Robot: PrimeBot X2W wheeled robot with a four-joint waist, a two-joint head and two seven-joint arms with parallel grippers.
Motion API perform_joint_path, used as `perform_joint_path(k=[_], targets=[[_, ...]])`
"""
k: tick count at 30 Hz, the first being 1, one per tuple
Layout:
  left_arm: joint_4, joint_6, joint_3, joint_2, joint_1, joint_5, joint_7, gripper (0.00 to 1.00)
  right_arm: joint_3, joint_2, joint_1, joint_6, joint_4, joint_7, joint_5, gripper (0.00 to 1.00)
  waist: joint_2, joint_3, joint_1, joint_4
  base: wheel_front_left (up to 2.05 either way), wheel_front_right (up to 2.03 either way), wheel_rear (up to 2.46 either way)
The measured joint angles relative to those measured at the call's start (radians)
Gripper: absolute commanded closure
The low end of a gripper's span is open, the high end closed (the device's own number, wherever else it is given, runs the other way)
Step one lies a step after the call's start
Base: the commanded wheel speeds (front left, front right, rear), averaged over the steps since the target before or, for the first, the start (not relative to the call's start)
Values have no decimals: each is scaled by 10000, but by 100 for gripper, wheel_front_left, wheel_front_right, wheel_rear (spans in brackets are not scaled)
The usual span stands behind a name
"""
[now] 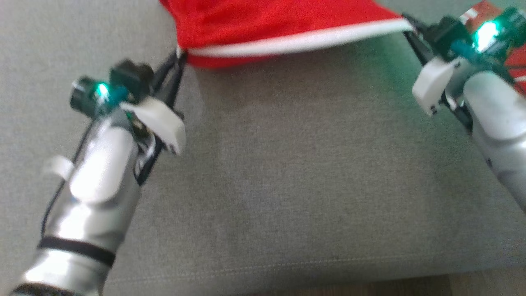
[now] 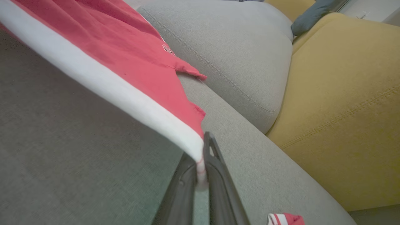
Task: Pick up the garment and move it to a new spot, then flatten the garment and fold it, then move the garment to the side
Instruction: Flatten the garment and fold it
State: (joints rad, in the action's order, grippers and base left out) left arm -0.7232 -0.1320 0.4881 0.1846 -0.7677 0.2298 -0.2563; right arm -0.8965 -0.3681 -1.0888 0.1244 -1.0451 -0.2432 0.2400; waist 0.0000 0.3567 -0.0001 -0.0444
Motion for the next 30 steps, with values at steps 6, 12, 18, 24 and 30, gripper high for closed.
perform_joint_path(k=[6,12,18,24,30], targets=[[548,0,165,58,1336,8,0,100,-1145,-709,856,-2,855,165,1189,100,0,-894,0,-99,0,0,0],[1342,0,347,107,2949,81,0,100,-2259,-1841,1966,0,2284,612,2307,100,1,-1880,0,-193,0,0,0],[2280,15,583,230,4723,316,4,100,-2805,-3275,2887,0,4197,1187,3093,100,1,-2831,-1,-343,0,0,0],[3822,134,886,439,6205,579,583,100,-2765,-4803,3761,0,6389,1977,3421,100,1,-3362,0,-585,0,0,0],[5294,447,867,675,6779,738,1081,100,-1570,-5791,4280,0,7873,2738,3411,100,0,-3281,0,-556,0,0,0]])
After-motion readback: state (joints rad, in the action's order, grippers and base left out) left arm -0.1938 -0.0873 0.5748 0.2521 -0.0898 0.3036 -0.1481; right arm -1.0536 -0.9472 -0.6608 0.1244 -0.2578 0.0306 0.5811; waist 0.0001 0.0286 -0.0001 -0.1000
